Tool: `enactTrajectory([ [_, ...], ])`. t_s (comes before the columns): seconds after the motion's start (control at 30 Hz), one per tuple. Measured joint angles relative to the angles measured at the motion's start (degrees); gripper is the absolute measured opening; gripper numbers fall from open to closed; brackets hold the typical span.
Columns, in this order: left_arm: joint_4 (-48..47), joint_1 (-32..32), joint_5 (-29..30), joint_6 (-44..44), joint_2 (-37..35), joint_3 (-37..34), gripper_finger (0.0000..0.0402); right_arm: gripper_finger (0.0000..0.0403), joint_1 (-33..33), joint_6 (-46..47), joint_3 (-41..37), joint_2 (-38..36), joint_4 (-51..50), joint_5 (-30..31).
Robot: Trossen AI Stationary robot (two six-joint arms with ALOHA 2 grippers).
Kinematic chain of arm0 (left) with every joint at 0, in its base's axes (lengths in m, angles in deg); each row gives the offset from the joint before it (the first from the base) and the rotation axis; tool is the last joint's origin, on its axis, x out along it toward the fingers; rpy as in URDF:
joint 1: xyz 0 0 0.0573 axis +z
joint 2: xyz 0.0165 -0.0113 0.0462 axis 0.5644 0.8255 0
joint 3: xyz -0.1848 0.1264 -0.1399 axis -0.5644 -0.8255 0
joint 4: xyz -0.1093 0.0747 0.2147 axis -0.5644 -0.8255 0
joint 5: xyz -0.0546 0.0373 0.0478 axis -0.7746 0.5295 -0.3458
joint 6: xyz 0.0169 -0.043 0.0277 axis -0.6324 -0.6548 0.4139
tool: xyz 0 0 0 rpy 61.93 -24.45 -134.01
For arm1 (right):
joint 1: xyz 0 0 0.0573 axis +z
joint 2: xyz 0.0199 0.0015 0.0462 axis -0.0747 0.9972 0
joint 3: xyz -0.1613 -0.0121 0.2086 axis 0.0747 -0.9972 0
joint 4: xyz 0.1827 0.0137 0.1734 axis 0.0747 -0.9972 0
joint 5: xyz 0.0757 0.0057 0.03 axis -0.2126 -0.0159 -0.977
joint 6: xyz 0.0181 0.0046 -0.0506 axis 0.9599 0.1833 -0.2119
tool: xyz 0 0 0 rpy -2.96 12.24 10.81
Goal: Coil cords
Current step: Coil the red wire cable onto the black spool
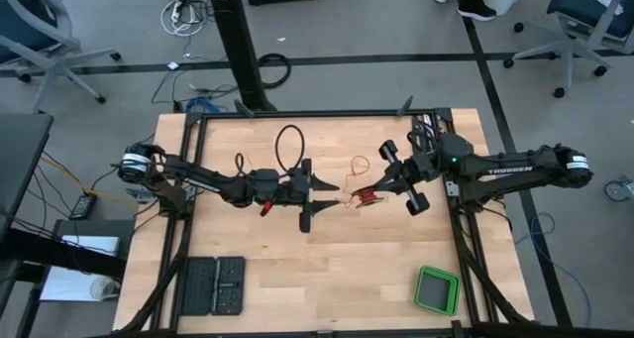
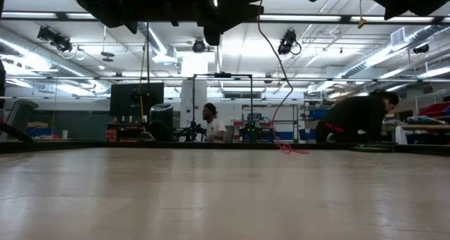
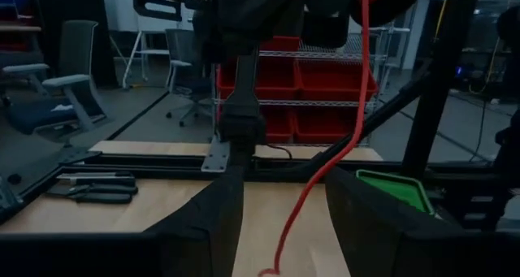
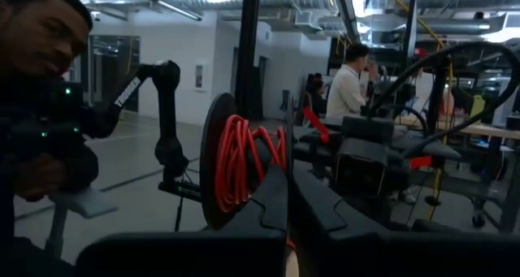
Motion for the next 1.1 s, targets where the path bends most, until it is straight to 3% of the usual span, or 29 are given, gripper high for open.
enactTrajectory([
  [0.37, 1.05, 0.0, 0.04, -0.7, 0.52, 0.0, 0.0177, 0.0, 0.04, -0.16, 0.0, 0.51, 1.2, -0.98],
  [0.63, 6.01, 0.0, 0.85, -0.66, 6.6, 0.0, 0.0177, 0.0, 0.04, -1.55, 0.0, 4.74, 2.64, -1.03],
  [0.9, 4.26, 0.31, -1.6, 0.73, 6.07, 0.0, 0.0177, 0.0, -0.7, -0.44, 0.0, 3.84, -6.79, -6.28],
  [1.1, 4.75, 0.37, 1.25, 1.0, 5.44, 0.0, 0.0177, 0.0, -2.25, -2.84, 0.0, 0.96, -19.39, -1.18],
])
